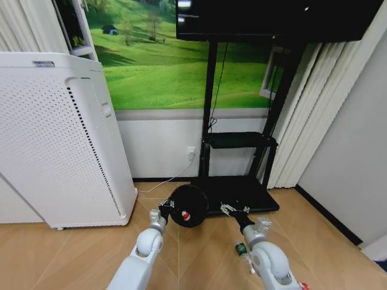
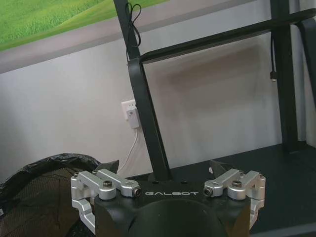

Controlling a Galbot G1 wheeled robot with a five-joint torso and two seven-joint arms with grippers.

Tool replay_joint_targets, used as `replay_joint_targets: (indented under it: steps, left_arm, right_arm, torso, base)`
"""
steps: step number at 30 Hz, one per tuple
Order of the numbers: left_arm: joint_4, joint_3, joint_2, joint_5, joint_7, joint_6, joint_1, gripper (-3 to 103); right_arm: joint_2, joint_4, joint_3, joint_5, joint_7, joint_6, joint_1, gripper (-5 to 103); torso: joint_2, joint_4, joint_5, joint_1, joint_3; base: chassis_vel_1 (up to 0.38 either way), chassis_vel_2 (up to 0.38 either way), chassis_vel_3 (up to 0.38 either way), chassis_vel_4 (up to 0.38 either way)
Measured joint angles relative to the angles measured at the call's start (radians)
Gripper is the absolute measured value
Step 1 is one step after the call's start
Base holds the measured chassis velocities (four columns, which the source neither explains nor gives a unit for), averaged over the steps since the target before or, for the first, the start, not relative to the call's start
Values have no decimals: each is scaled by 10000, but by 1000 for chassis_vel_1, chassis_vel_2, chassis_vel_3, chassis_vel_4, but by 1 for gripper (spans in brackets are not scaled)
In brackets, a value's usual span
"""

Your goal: Pick up the trash bin and place the garbage on the floor into it.

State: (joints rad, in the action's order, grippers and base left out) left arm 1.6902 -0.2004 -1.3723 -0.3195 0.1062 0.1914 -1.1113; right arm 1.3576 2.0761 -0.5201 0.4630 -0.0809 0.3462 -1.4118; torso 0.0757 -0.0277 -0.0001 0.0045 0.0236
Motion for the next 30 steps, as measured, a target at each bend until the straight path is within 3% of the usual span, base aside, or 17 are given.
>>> replay_joint_targets:
  steps: [12,14,21,23,30]
  left_arm:
    - [119,-133,-71,87,-34,4,-212,7]
    - [174,-140,-84,89,-45,5,-238,7]
    - [370,-339,16,85,-115,3,-375,7]
    - [439,-459,70,86,-166,-6,-445,7]
    - [522,-533,187,35,-213,-15,-463,7]
  right_arm:
    - [-20,-253,128,-145,100,-234,18,100]
    - [30,-1039,184,-459,142,-384,99,100]
    - [144,-3555,155,-935,403,-662,403,100]
    - [211,-5079,234,-1639,730,-1035,562,100]
    - [365,-6917,404,-2474,1547,-1455,885,100]
  torso:
    - [3,3,-7,-3,-3]
    - [2,-4,10,-2,-2]
    - [2,6,-5,-1,0]
    - [1,5,6,0,1]
    - [1,1,0,0,0]
  base:
    - [-71,-347,75,340]
    - [-82,-228,87,235]
    - [-45,-28,33,44]
    - [29,69,-10,-83]
    - [13,46,1,-31]
